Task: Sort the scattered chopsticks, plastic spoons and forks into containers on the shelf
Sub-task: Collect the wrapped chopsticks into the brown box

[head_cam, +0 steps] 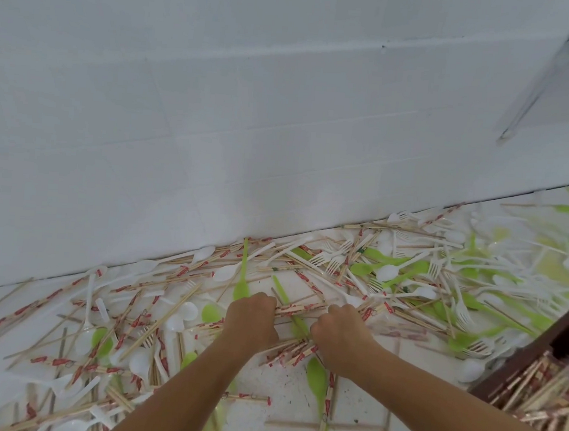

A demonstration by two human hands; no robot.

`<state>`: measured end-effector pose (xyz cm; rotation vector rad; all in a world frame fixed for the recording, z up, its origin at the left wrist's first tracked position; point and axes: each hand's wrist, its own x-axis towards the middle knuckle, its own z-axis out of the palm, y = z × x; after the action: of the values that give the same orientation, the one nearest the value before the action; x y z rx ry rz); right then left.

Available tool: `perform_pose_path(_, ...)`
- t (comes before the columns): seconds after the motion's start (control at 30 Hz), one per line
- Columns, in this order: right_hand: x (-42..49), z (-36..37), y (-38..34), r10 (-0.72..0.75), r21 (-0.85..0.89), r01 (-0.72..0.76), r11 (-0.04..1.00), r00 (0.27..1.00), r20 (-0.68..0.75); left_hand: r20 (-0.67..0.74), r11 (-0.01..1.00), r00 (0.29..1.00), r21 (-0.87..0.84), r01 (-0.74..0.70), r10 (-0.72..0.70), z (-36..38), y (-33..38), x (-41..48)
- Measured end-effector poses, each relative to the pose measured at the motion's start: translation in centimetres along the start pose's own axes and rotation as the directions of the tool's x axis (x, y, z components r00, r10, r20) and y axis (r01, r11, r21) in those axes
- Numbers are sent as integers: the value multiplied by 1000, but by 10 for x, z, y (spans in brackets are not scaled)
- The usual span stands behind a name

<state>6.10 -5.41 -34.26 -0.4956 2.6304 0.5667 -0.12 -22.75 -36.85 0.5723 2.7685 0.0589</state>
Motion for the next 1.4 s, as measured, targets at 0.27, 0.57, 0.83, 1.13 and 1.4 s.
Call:
perform_pose_path(0.27,-22,-17,12,46,20,-47,999,999,7,-99,993,991,69,92,-84,-28,-7,2)
perform_pose_path(0.57,-53,-78,40,121,96,-152,984,955,272,21,911,995,403,85,-102,-78,-20,-19)
perform_pose_path(0.83,-74,-107,49,287,-116,-265,957,918,274,-7,823,997,564,68,-77,-135,-28,-38)
perform_pose_path(1.13,-87,-59,61,381,926,-371,67,867,320,171,531,976,-818,219,-137,-105,-83,-57)
perform_pose_path(1.4,-76,-63,-7,526,568,476,-671,846,-89,-214,-48,965,-974,-224,-151,-91,-50,-114)
